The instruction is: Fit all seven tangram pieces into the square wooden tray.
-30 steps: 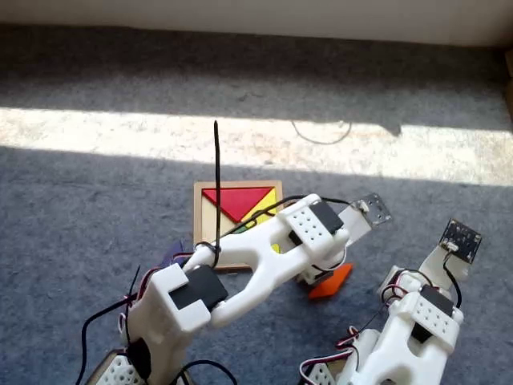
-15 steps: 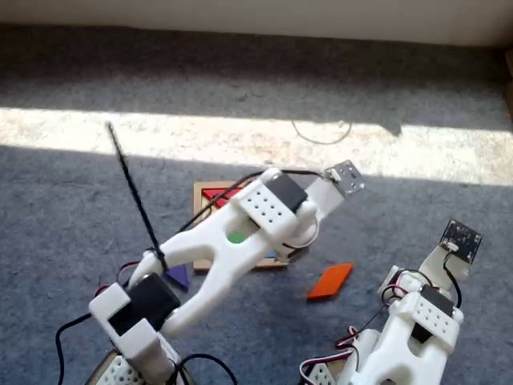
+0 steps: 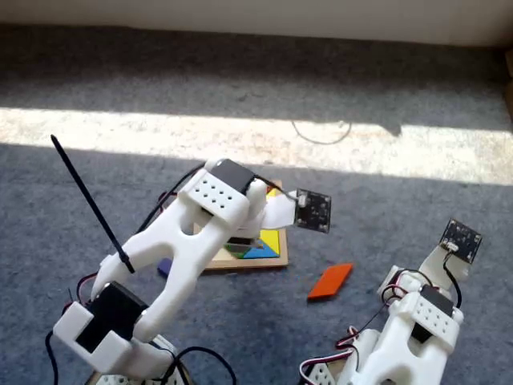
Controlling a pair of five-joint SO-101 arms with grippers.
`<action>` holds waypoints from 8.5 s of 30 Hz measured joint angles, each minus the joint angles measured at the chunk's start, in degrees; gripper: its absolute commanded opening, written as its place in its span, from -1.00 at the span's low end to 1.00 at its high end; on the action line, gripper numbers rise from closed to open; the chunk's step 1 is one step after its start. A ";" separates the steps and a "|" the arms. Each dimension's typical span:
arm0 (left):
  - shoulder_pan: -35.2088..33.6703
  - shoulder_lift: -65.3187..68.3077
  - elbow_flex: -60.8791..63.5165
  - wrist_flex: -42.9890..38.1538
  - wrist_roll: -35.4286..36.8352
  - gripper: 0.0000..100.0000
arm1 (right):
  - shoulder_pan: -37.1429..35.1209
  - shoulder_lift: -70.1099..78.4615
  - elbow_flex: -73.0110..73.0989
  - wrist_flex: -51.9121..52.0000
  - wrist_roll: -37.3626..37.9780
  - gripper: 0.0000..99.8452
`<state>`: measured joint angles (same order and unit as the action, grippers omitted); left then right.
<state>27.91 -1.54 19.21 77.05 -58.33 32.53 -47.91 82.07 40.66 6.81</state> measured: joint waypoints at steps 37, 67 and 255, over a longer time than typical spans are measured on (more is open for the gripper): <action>-6.95 -9.58 10.64 -11.60 28.40 -0.51 | 0.00 0.00 0.00 0.00 0.00 -0.99; -16.26 -11.16 24.44 -33.93 43.96 -0.51 | -1.67 0.00 0.00 -2.02 0.00 -0.99; -9.23 1.14 13.10 -18.37 43.43 -0.51 | -1.67 0.00 0.00 -2.11 0.00 -0.99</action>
<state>18.68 -0.40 32.31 58.68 -14.90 30.86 -47.91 82.07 38.55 6.81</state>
